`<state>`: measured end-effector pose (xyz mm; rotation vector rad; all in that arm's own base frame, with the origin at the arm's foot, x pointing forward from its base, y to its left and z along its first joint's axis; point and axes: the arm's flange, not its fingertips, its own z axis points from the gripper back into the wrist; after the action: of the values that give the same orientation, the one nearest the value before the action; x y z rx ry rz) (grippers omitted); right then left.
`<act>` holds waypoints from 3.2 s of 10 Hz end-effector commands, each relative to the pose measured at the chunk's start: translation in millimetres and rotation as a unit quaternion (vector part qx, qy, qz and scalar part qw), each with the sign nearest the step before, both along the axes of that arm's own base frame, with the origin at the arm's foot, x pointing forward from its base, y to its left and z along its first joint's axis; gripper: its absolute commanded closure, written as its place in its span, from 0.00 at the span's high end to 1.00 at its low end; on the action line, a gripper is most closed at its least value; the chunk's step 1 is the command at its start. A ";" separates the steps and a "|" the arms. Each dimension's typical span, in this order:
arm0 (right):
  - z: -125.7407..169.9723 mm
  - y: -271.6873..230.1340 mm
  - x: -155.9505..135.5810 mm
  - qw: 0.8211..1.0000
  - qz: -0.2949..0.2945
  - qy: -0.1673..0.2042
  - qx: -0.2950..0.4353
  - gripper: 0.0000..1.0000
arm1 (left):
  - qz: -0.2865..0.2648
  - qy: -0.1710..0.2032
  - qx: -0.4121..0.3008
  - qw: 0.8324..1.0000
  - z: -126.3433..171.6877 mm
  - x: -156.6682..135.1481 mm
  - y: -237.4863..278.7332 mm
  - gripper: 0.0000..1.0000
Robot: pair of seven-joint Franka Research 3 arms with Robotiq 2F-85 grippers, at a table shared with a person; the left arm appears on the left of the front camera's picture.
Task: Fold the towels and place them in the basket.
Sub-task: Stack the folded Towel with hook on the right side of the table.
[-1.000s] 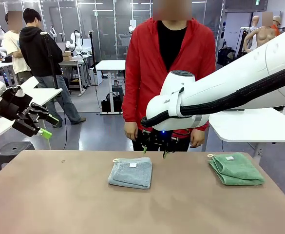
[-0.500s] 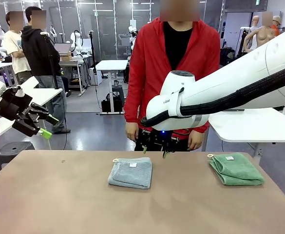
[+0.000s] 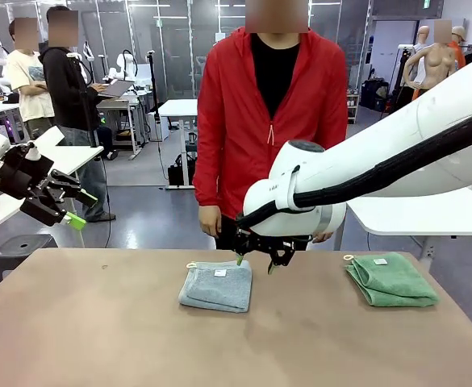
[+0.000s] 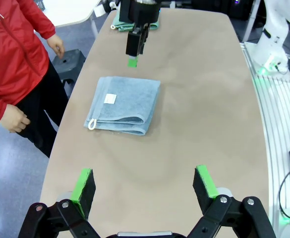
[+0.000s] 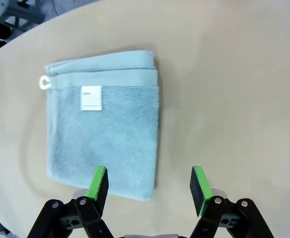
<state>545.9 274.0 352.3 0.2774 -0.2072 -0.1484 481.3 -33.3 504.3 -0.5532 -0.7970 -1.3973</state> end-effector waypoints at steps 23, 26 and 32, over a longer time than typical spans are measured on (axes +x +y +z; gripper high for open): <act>-59.9 9.0 24.6 0.996 0.033 0.022 0.077 0.00 | 0.006 -0.006 0.000 1.000 0.6 -3.0 -0.9 1.00; -57.7 13.6 23.4 0.998 0.021 0.024 0.061 0.00 | 0.006 -0.006 0.000 1.000 0.6 -3.0 -0.9 1.00; -34.6 7.4 22.2 0.999 0.029 0.008 0.042 0.05 | 0.006 -0.006 0.000 1.000 0.6 -3.0 -0.9 1.00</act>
<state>570.4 286.7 300.2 0.3942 -0.1583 -0.1159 481.3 -33.4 504.3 -0.5533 -0.7970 -1.3974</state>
